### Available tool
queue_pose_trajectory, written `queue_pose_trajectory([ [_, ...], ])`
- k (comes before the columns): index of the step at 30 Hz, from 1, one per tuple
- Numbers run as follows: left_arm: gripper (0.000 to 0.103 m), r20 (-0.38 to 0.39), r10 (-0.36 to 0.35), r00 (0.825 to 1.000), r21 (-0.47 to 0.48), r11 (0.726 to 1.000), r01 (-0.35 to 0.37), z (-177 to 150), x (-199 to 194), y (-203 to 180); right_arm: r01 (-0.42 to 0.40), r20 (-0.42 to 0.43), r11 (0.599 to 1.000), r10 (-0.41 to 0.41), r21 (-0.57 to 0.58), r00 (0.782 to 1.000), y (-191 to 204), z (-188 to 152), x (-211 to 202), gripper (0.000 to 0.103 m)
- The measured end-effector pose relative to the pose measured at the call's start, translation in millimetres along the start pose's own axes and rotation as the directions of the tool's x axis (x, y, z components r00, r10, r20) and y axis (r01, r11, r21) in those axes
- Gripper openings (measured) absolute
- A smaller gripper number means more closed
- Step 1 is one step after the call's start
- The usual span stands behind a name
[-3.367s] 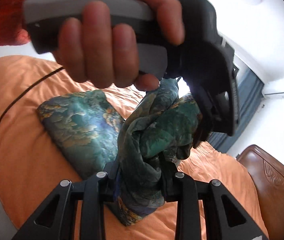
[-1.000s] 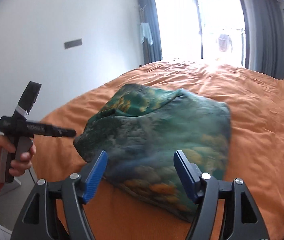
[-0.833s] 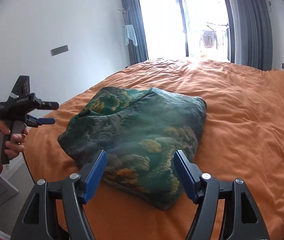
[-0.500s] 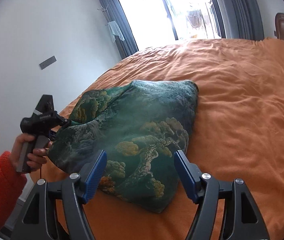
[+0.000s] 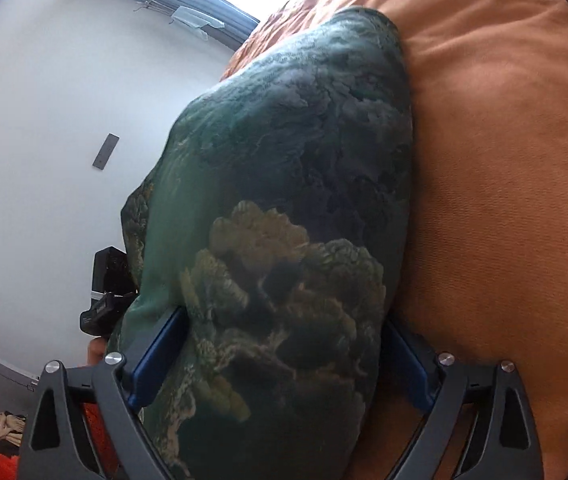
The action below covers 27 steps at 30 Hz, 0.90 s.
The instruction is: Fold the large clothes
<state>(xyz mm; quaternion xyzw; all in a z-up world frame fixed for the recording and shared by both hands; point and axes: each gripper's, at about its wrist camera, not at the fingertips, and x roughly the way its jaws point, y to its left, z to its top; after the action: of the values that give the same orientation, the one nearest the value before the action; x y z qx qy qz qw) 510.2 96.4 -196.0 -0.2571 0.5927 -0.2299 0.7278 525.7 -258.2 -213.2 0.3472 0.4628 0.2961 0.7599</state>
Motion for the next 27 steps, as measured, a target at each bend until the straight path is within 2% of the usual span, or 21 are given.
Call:
queue_pose_trajectory([
  [1,0.077,0.008,-0.004,1.0,0.011,1.0,0.004,-1,-3,-7,0.037,0.001,0.998,-0.037,-0.042,0.999,9,0,1,0.087],
  [2,0.073,0.03,0.013,0.999,0.033,0.999,-0.014,-3,-8,-15,0.103,0.013,0.986,-0.102,-0.129,0.995,26,-2,1,0.083],
  [4,0.059,0.071,0.037,0.997,0.086,0.995,-0.043,-9,-22,-32,0.183,0.058,0.951,-0.174,-0.25,0.983,53,-10,-4,0.074],
  [8,0.053,0.153,0.033,0.988,0.156,0.986,-0.057,-23,-46,-62,0.235,0.151,0.89,-0.19,-0.391,0.97,90,-27,-19,0.071],
  [11,0.053,0.199,0.02,0.98,0.196,0.979,-0.06,-23,-56,-85,0.248,0.221,0.853,-0.161,-0.459,0.962,113,-37,-35,0.071],
  [14,0.053,0.223,-0.013,0.975,0.223,0.974,-0.038,-8,-59,-106,0.252,0.274,0.84,-0.129,-0.481,0.953,124,-25,-54,0.071],
  [18,0.052,0.228,-0.009,0.974,0.267,0.962,-0.054,19,-34,-137,0.232,0.286,0.865,-0.108,-0.446,0.952,107,8,-69,0.071],
  [20,0.054,0.21,0.005,0.978,0.293,0.954,-0.068,27,-9,-146,0.213,0.272,0.892,-0.107,-0.4,0.956,82,25,-74,0.071],
  [23,0.07,0.158,0.053,0.986,0.266,0.959,-0.094,38,45,-151,0.183,0.226,0.938,-0.117,-0.296,0.967,36,44,-70,0.071],
  [24,0.082,0.161,0.067,0.985,0.24,0.965,-0.105,37,57,-145,0.177,0.191,0.953,-0.132,-0.244,0.973,19,50,-64,0.072],
  [25,0.089,0.177,0.055,0.983,0.214,0.973,-0.093,37,62,-142,0.166,0.146,0.968,-0.14,-0.187,0.979,0,53,-58,0.076],
  [26,0.09,0.192,0.035,0.981,0.199,0.977,-0.074,33,59,-142,0.134,0.107,0.984,-0.122,-0.115,0.987,-19,53,-54,0.079],
  [27,0.091,0.207,0.013,0.978,0.195,0.979,-0.055,30,52,-142,0.108,0.105,0.992,-0.102,-0.062,0.989,-30,52,-56,0.088],
])
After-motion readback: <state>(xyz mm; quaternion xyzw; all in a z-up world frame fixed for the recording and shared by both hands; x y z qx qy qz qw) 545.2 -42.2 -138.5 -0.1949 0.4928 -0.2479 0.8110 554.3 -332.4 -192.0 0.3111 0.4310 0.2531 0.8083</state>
